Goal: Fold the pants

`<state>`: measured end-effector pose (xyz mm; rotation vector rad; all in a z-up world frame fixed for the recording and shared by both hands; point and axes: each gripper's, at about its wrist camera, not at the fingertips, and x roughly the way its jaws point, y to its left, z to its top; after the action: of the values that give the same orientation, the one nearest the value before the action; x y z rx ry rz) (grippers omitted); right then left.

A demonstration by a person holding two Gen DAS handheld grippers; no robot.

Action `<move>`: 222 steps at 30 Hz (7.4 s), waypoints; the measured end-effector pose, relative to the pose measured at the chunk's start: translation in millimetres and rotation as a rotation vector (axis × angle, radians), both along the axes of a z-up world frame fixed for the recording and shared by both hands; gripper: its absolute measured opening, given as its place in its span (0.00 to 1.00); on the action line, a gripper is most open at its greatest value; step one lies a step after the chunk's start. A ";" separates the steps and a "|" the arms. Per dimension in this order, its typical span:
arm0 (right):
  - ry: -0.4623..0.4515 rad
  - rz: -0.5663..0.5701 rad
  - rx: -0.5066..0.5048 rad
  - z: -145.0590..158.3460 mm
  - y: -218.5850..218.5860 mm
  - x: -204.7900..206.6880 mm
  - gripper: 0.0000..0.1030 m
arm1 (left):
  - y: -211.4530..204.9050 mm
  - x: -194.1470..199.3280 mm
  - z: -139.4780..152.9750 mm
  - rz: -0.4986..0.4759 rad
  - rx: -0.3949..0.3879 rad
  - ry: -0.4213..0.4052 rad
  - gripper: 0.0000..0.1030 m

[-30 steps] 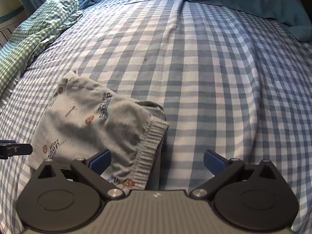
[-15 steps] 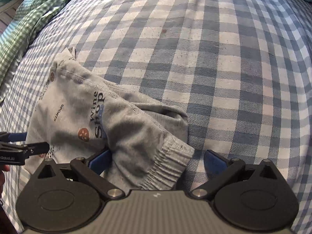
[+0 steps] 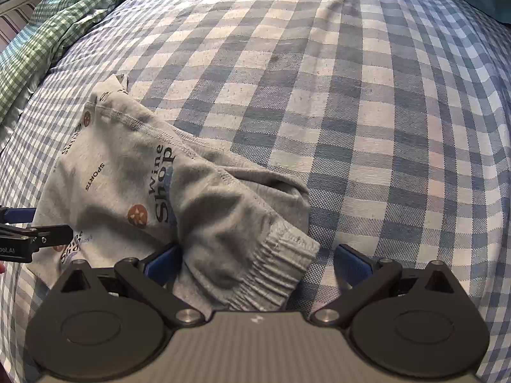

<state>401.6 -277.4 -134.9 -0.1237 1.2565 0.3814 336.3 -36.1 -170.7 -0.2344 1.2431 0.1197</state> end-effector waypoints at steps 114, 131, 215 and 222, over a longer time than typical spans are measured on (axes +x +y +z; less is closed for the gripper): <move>-0.150 -0.076 0.061 115.4 224.4 -50.3 0.74 | 236.2 -138.5 96.7 0.286 -0.219 -0.082 0.49; -0.445 -0.043 0.128 169.2 192.1 -164.6 1.00 | 180.9 -196.5 173.2 0.277 0.054 -0.253 0.99; -0.316 -0.029 0.098 139.1 111.4 -333.1 1.00 | 54.4 -344.4 157.0 0.196 0.278 -0.277 0.99; -0.316 -0.029 0.097 139.0 110.9 -333.4 1.00 | 54.7 -344.7 157.0 0.197 0.277 -0.277 0.99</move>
<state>68.2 -166.6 4.1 -0.0790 0.9260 0.3814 -8.3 18.7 -13.7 -0.1264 0.9143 0.4130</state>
